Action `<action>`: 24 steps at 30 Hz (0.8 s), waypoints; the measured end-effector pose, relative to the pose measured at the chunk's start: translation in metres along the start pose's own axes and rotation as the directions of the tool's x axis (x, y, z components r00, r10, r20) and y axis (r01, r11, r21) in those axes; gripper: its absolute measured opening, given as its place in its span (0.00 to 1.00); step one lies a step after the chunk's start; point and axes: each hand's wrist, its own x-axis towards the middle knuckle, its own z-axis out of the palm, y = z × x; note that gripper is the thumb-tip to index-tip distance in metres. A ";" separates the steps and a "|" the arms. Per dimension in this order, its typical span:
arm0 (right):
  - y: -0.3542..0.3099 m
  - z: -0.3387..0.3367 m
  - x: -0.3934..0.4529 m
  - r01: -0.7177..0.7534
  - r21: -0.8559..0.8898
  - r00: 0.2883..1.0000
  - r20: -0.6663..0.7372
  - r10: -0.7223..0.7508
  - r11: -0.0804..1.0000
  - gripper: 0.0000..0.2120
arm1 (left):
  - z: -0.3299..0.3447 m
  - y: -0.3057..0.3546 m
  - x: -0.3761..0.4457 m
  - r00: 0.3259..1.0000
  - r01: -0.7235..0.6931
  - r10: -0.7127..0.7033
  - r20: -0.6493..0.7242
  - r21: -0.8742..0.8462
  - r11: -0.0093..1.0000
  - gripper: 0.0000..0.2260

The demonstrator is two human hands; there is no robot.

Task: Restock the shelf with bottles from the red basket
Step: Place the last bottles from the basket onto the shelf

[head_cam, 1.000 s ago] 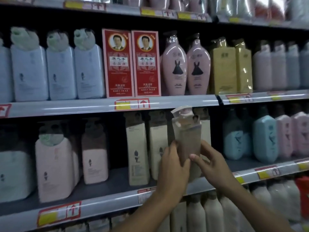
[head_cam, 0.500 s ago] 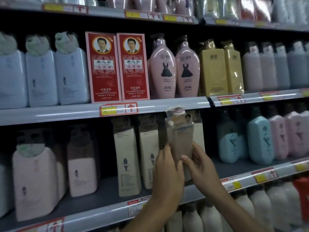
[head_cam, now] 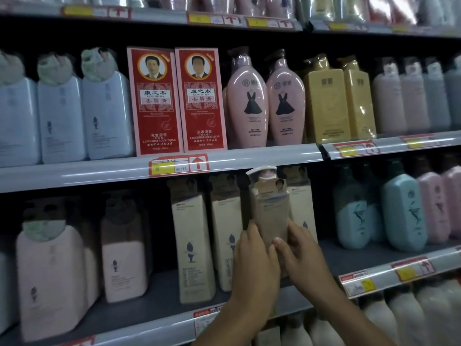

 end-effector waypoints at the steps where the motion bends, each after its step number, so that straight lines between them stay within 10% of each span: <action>1: -0.001 0.002 0.000 0.002 -0.028 1.000 -0.008 -0.002 1.000 0.22 | 0.000 0.000 -0.001 1.000 0.013 -0.013 -0.001 -0.005 1.000 0.21; 14: -0.023 0.007 0.015 -0.095 -0.275 0.993 0.041 0.111 0.957 0.16 | -0.008 0.015 0.002 0.997 0.068 -0.069 0.041 0.031 0.997 0.10; 24: -0.019 0.007 0.007 -0.030 -0.291 1.000 -0.008 0.029 0.956 0.26 | -0.005 0.012 -0.001 0.996 0.054 -0.055 0.065 0.012 0.998 0.22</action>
